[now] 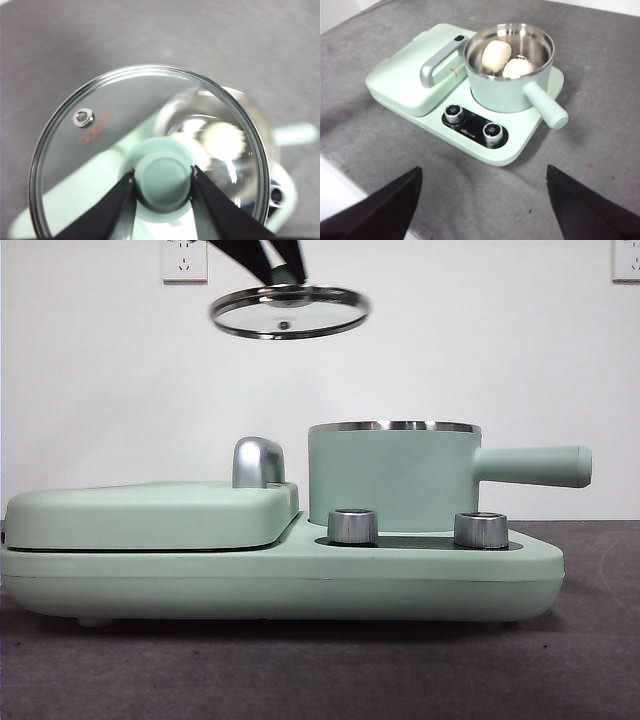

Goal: Put the buns in a small steamer

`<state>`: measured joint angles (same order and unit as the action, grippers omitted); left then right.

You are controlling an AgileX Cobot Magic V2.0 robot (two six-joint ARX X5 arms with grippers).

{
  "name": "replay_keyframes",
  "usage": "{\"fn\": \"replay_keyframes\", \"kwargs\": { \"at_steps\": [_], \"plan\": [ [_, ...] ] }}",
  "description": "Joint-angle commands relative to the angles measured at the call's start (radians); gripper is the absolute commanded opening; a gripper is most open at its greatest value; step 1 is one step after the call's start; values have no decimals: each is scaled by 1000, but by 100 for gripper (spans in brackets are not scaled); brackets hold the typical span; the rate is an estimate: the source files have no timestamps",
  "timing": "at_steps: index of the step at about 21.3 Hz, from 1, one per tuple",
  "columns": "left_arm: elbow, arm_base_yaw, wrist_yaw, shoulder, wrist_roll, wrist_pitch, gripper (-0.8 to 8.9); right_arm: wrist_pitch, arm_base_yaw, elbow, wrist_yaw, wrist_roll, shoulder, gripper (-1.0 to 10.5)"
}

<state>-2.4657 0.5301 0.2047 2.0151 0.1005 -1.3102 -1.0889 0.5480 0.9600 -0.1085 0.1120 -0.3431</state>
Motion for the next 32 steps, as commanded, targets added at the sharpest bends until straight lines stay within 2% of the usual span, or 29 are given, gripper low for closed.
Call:
{"fn": "replay_keyframes", "kwargs": {
  "at_steps": [1, 9, 17, 20, 32],
  "plan": [
    [-41, 54, 6, 26, -8, 21, 20, 10, 7, 8, -3, 13, 2, 396],
    [-41, 189, 6, 143, 0, 77, 20, 13, 7, 8, -3, 13, 1, 396],
    [-41, 192, -6, 211, 1, 98, 19, 13, 7, 8, -2, 12, 1, 396],
    [-41, 192, -60, 211, 2, 90, 18, 15, 7, 8, 2, 12, 1, 396],
    [-41, 190, -58, 236, 3, 99, 17, 19, 7, 8, 2, 12, 1, 396]
  ]
}}
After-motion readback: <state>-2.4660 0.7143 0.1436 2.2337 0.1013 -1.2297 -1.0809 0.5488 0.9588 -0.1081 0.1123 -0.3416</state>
